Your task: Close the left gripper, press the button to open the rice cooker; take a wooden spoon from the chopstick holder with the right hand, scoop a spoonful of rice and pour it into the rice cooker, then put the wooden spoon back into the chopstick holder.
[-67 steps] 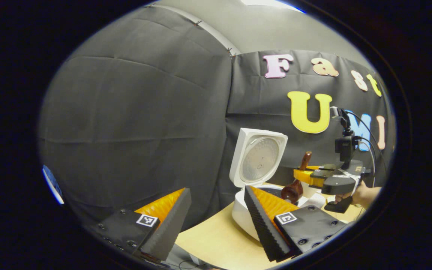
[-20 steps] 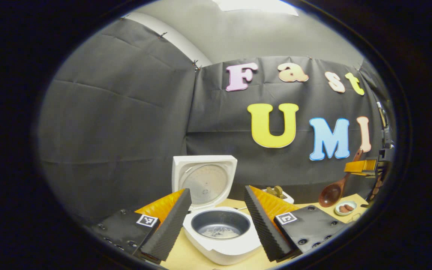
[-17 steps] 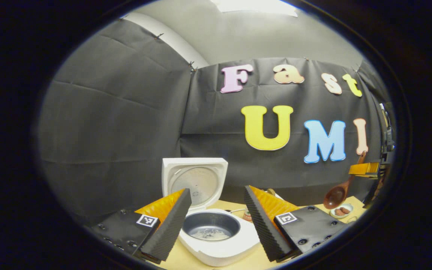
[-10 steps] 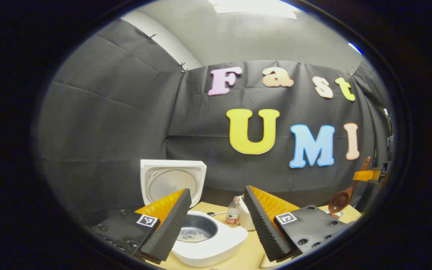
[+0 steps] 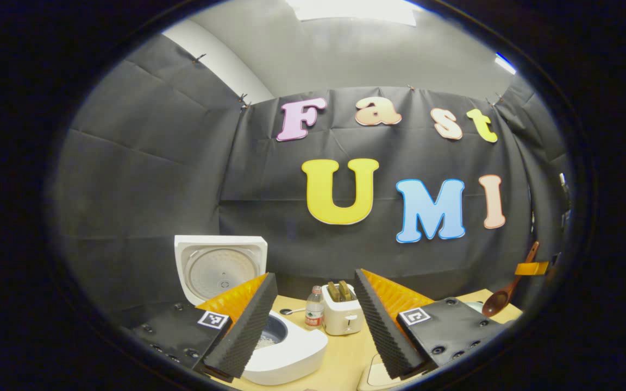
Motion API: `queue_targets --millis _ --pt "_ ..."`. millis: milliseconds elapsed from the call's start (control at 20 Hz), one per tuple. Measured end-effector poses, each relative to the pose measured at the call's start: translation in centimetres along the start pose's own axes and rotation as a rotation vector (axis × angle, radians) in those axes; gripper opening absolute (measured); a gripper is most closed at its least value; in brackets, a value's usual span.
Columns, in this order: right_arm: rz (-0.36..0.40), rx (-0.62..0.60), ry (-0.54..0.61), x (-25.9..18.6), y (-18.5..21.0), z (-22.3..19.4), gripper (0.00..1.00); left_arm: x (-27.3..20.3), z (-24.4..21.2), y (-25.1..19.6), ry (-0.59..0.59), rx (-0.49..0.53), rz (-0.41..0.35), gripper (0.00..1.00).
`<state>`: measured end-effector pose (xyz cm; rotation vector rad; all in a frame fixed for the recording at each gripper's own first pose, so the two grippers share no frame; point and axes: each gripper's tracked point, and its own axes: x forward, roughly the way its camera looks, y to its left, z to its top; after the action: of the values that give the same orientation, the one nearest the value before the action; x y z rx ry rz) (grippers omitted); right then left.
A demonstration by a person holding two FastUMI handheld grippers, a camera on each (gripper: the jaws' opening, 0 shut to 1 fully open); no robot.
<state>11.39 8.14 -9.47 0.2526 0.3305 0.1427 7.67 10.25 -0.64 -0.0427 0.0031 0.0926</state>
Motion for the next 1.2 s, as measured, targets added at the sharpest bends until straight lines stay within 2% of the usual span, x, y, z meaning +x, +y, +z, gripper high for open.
queue_targets --millis 200,600,750,950,1050,1100,1150,1200 --pt "-0.046 -0.035 0.048 -0.1 -3.0 -2.7 0.06 -0.3 0.2 -0.7 0.003 0.014 -0.002 0.99" --pt "-0.104 -0.068 0.196 0.3 -6.3 -10.2 0.08 -1.5 1.2 0.2 -0.004 0.047 0.019 0.98" --pt "-0.109 -0.027 0.243 0.2 -6.9 -12.1 0.11 -1.8 1.4 0.7 -0.003 0.045 0.025 0.98" --pt "-0.087 0.123 0.273 0.0 -7.2 -13.0 0.12 -2.1 1.8 1.1 -0.009 0.045 0.027 0.99" --pt "-0.099 0.172 0.264 -0.6 -7.6 -12.6 0.22 -2.0 1.6 1.3 -0.009 0.037 0.027 0.97" --pt "-0.119 0.166 0.251 -0.4 -8.3 -12.5 0.34 -1.9 1.5 1.4 -0.008 0.033 0.028 0.98" --pt "-0.123 0.154 0.238 -0.6 -8.4 -12.0 0.40 -2.0 1.6 1.5 -0.010 0.032 0.028 0.97" --pt "-0.139 0.135 0.228 -1.0 -8.8 -11.5 0.59 -2.0 1.6 1.7 -0.012 0.032 0.032 0.98"
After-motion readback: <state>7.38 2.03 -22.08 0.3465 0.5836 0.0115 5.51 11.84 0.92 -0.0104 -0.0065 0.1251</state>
